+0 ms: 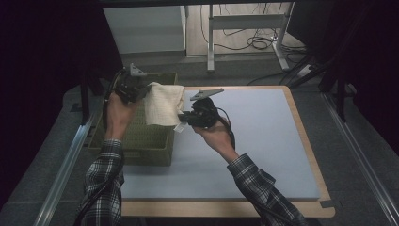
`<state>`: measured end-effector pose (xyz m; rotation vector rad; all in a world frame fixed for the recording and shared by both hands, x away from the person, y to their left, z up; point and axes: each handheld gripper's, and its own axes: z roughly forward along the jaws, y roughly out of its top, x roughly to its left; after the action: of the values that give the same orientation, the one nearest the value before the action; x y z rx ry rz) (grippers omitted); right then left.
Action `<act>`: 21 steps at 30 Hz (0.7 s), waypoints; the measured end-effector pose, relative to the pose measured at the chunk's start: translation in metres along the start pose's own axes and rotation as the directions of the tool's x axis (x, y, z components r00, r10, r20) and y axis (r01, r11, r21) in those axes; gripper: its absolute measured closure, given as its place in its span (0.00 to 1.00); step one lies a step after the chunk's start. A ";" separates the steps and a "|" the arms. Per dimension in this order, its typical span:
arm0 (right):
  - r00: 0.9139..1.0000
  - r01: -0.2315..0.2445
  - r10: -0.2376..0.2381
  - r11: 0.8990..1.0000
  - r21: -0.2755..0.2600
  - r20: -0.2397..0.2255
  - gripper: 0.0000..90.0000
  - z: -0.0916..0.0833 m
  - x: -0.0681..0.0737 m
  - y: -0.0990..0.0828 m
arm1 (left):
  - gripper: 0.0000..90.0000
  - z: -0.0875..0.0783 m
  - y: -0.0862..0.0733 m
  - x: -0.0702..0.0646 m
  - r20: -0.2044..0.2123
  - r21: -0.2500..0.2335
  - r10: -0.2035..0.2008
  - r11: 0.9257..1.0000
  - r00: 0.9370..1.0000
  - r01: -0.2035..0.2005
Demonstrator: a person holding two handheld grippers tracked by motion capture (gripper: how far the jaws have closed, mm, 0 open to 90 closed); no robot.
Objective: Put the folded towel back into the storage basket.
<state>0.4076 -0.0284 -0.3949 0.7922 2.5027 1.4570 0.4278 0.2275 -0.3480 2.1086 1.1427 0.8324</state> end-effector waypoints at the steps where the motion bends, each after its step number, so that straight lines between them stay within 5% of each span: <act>1: 1.000 0.002 -0.002 1.000 0.000 -0.001 0.91 0.003 0.002 0.001 | 0.93 -0.001 -0.003 0.003 -0.009 0.006 0.001 1.000 1.000 -0.001; 10: 0.999 0.003 -0.003 1.000 0.016 -0.032 0.91 0.041 0.020 0.008 | 0.93 -0.006 -0.029 0.025 -0.052 0.041 -0.024 0.999 0.998 0.026; 21: 0.997 0.043 -0.037 0.994 0.103 -0.063 0.91 0.096 0.046 0.011 | 0.93 -0.001 -0.070 0.050 -0.076 0.104 -0.053 0.993 0.996 0.061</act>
<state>0.4081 0.0726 -0.4288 0.7199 2.6426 1.3683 0.4137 0.3026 -0.3871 2.1357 1.3056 0.8449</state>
